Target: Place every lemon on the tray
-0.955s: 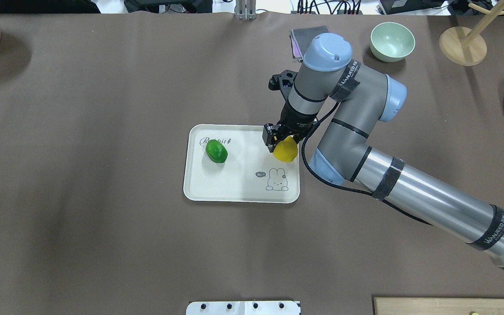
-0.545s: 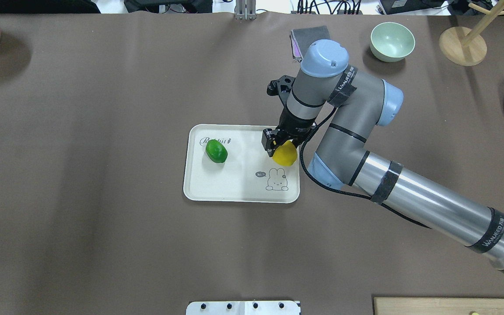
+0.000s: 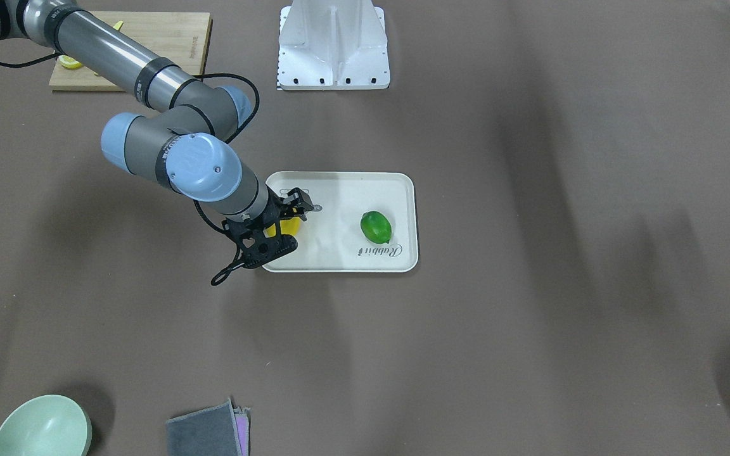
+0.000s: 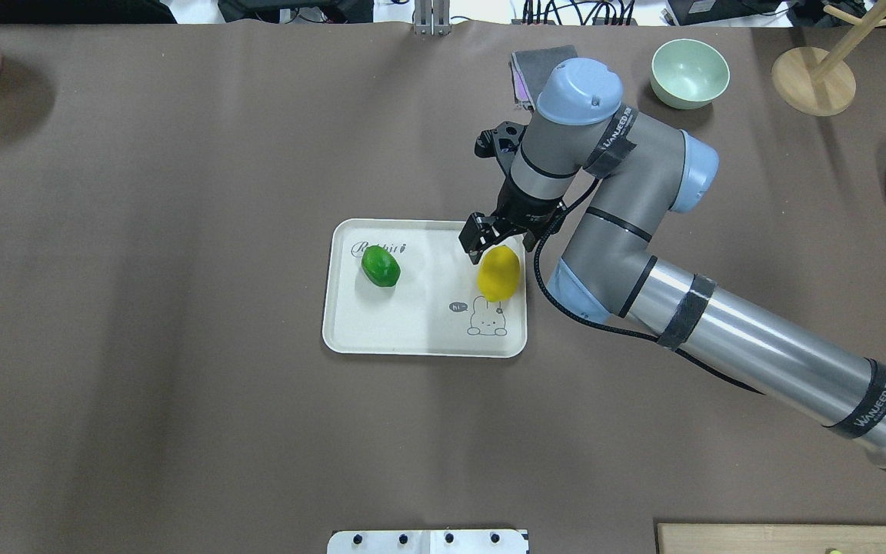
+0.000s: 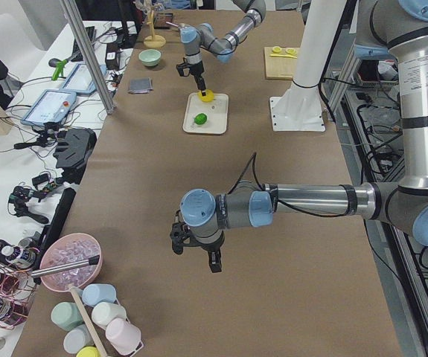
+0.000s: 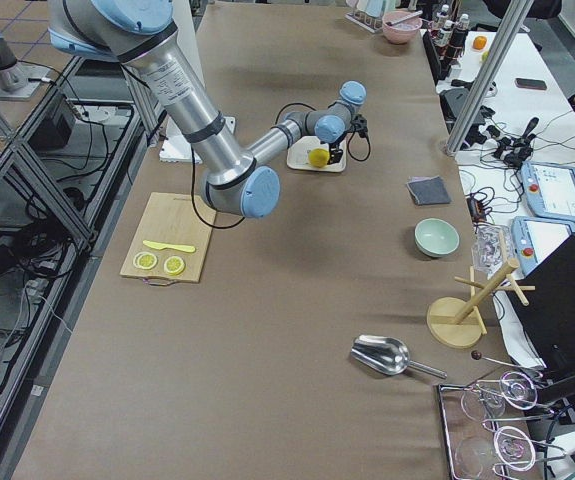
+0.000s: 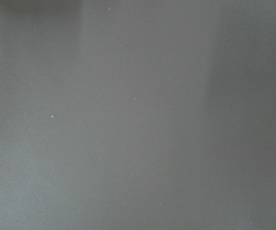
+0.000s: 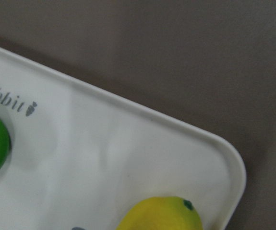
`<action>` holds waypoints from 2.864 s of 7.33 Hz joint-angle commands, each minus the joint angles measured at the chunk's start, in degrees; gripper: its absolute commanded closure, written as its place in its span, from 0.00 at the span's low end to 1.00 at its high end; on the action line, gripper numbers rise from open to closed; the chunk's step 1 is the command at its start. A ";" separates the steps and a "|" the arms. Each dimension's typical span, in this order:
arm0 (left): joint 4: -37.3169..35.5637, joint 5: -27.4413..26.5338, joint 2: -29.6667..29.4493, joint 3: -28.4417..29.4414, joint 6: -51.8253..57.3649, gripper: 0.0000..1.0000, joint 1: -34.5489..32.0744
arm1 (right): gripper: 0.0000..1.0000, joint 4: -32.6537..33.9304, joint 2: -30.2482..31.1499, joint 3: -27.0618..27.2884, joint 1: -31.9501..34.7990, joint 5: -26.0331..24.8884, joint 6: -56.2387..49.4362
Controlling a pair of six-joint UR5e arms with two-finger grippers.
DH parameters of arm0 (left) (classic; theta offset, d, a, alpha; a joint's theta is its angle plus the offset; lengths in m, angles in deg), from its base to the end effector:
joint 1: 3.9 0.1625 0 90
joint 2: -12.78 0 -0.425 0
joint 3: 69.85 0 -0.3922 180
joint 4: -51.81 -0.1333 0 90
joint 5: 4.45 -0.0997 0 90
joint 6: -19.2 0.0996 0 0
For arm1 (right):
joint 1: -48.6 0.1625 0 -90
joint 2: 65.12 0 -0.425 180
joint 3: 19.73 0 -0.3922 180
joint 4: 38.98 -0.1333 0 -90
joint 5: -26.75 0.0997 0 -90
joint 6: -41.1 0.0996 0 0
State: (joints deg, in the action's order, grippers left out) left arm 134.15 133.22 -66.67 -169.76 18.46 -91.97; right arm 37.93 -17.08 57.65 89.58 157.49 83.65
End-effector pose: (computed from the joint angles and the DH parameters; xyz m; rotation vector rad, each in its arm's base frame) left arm -0.0461 -0.4051 0.6655 -0.1557 0.8270 -0.0407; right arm -0.5218 -0.5438 0.2748 0.0084 -0.9834 -0.3668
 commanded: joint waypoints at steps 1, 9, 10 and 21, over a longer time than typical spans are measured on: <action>-0.43 -3.61 -0.26 -0.20 5.82 0.02 -0.17 | 0.00 0.00 0.38 0.75 4.78 3.27 -0.18; -5.78 -3.90 -6.40 2.07 1.71 0.02 -0.26 | 0.00 0.08 35.05 26.38 17.71 6.83 -24.41; -5.79 -3.90 -6.76 2.34 1.88 0.02 -0.26 | 0.00 0.09 39.71 29.38 20.60 5.94 -24.61; -5.70 -3.81 -5.37 2.43 2.15 0.02 -0.53 | 0.00 20.29 46.79 25.37 44.26 1.18 -36.66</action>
State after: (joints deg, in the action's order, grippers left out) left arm 128.41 129.34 -72.39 -167.44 20.60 -92.49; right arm 56.76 30.33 83.58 132.27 158.77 47.30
